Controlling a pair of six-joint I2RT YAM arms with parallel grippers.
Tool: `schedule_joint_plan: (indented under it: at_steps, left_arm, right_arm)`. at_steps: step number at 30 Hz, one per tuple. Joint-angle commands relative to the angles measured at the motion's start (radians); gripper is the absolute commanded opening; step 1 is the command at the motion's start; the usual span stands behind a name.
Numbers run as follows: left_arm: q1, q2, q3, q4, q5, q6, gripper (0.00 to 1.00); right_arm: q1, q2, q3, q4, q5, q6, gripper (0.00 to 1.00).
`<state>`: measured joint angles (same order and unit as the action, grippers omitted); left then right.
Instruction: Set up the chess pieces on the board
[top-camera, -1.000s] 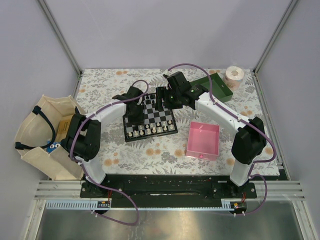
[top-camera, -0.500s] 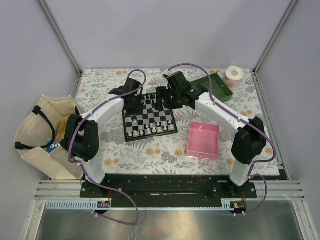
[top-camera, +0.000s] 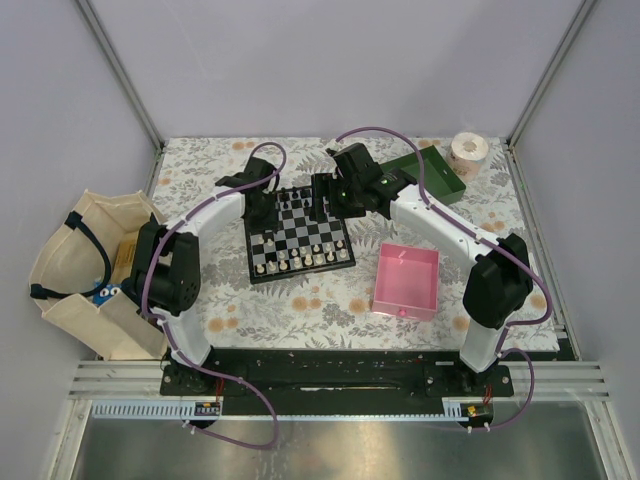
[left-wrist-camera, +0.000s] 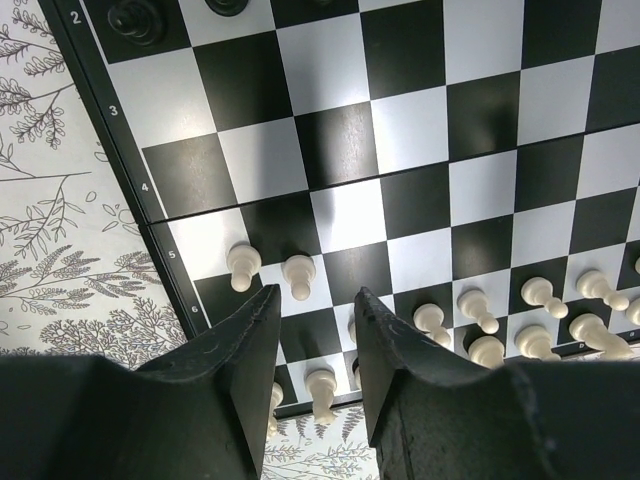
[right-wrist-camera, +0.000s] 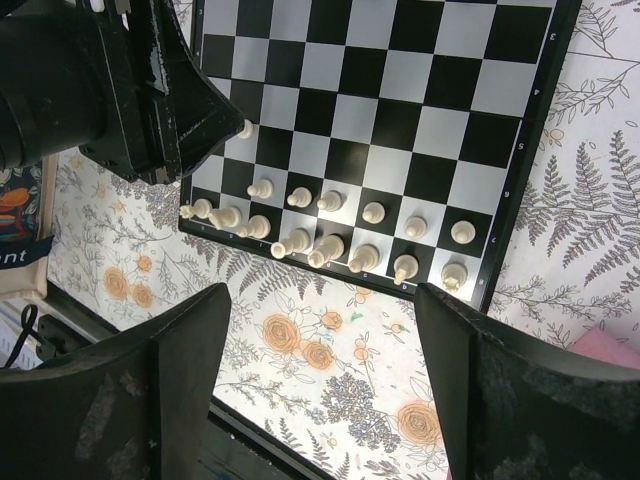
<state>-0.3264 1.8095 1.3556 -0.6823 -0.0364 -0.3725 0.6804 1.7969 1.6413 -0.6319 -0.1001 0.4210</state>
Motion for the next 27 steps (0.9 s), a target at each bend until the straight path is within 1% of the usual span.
schedule_joint_plan:
  at_steps: [1, 5, 12, 18, 27]
  left_arm:
    - [-0.002, 0.004, 0.01, 0.016, 0.004, 0.001, 0.39]
    - [-0.002, 0.013, 0.01, 0.018, 0.007, 0.004, 0.38]
    - [0.0, 0.02, 0.011, 0.018, 0.004, 0.01, 0.36]
    - [0.0, 0.028, -0.009, 0.018, -0.011, 0.007, 0.34]
    - [-0.002, 0.048, 0.011, 0.017, -0.002, 0.009, 0.34]
  right_arm:
    - [-0.005, -0.007, 0.002, 0.028, -0.021, 0.01, 0.84]
    - [-0.005, -0.005, 0.002, 0.029, -0.023, 0.015, 0.92]
    - [-0.007, -0.007, 0.002, 0.029, -0.016, 0.021, 0.99]
    - [-0.007, -0.005, 0.002, 0.028, -0.013, 0.018, 1.0]
    - [-0.005, -0.002, 0.009, 0.029, -0.024, 0.016, 1.0]
